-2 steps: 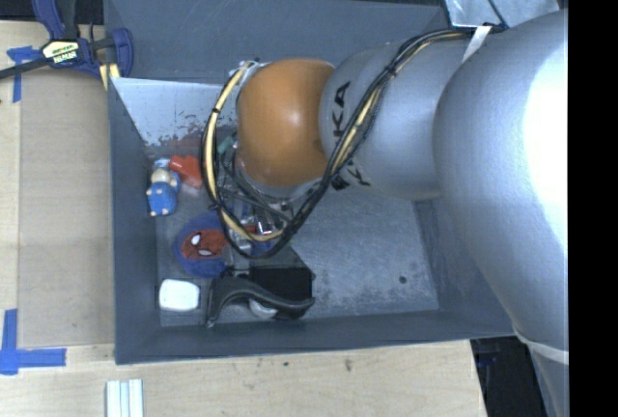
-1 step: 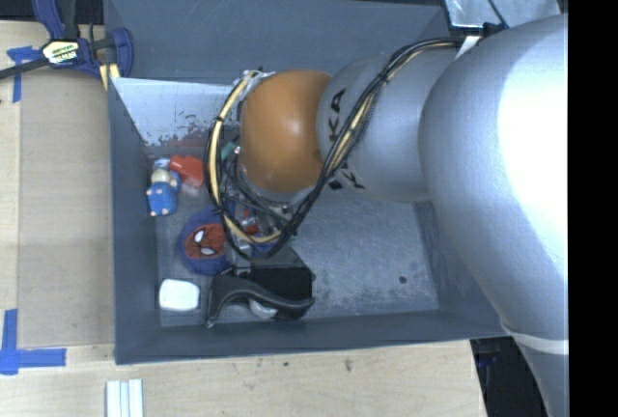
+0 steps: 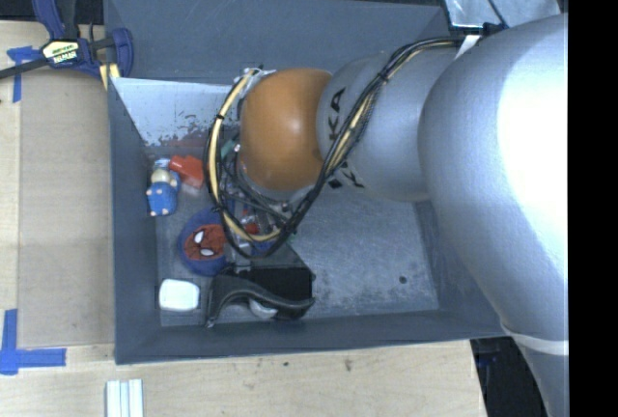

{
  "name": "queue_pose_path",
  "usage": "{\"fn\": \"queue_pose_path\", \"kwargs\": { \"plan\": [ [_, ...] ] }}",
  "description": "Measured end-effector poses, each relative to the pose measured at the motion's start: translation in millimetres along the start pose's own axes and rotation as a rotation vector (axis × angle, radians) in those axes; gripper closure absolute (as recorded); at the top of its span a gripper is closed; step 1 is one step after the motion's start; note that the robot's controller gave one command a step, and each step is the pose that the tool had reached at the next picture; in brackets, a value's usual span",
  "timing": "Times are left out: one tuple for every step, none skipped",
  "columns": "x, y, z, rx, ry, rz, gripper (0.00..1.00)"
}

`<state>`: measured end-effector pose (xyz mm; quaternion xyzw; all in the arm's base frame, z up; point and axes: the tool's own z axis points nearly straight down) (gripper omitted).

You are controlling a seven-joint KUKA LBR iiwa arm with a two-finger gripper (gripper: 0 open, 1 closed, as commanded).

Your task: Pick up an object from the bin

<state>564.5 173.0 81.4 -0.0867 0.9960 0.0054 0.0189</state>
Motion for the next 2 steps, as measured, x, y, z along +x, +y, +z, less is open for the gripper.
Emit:
{"fn": "queue_pose_path", "kwargs": {
  "plan": [
    [-3.3, -1, -2, -0.001, -0.014, 0.002, 1.00],
    [-8.8, -2, -15, 0.007, 0.018, 0.005, 1.00]
  ]
}}
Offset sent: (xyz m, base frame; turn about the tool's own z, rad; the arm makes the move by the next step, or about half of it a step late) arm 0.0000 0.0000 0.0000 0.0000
